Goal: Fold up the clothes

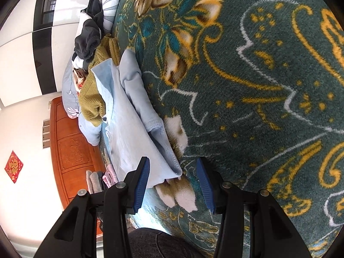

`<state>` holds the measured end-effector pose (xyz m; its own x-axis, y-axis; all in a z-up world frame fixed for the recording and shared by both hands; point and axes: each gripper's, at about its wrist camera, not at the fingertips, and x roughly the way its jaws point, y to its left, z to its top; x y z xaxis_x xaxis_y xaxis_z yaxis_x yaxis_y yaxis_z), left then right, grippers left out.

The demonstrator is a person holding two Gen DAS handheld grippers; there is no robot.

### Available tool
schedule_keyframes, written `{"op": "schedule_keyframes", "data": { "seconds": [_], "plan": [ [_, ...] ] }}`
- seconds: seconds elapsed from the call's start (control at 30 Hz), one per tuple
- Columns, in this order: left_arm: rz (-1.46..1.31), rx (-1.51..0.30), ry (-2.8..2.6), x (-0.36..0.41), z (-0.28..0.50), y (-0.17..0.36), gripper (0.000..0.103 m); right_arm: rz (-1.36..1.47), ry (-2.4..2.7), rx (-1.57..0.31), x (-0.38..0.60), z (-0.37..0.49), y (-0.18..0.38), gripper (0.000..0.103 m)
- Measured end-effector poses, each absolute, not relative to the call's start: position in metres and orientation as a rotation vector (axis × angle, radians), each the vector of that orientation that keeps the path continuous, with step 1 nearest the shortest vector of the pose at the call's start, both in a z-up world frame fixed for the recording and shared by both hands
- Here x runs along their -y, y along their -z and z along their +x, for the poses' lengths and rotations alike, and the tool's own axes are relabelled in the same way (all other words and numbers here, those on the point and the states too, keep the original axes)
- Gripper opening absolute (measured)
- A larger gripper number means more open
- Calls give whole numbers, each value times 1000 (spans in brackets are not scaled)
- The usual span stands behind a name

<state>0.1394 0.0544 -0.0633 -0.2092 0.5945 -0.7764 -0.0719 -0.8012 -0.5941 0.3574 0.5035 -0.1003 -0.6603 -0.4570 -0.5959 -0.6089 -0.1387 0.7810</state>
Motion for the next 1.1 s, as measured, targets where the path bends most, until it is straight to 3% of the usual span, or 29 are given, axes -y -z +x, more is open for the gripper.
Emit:
{"op": "schedule_keyframes", "data": {
  "seconds": [0.27, 0.37, 0.53, 0.6, 0.7, 0.97, 1.1],
  "plan": [
    [-1629, 408, -2178, -36, 141, 56, 3, -1286, -1952, -1920, -499, 355, 96, 48],
    [-1662, 425, -2159, -35, 143, 59, 6, -1331, -1980, -1865, -495, 350, 92, 48],
    [-1720, 826, -2029, -9, 155, 71, 10, -1375, -2001, -1856, -483, 345, 92, 48],
    [-1725, 1021, -1908, -5, 162, 82, 25, -1346, -1993, -1874, -476, 345, 95, 48],
    [-1720, 1225, -1770, -16, 168, 99, 37, -1274, -1974, -1905, -467, 346, 101, 48],
    [-1610, 1411, -1860, -28, 171, 104, 37, -883, -1885, -2078, -460, 361, 118, 45],
    [-1533, 1533, -1908, -19, 168, 106, 37, -836, -1926, -2099, -455, 354, 119, 45]
  ]
}}
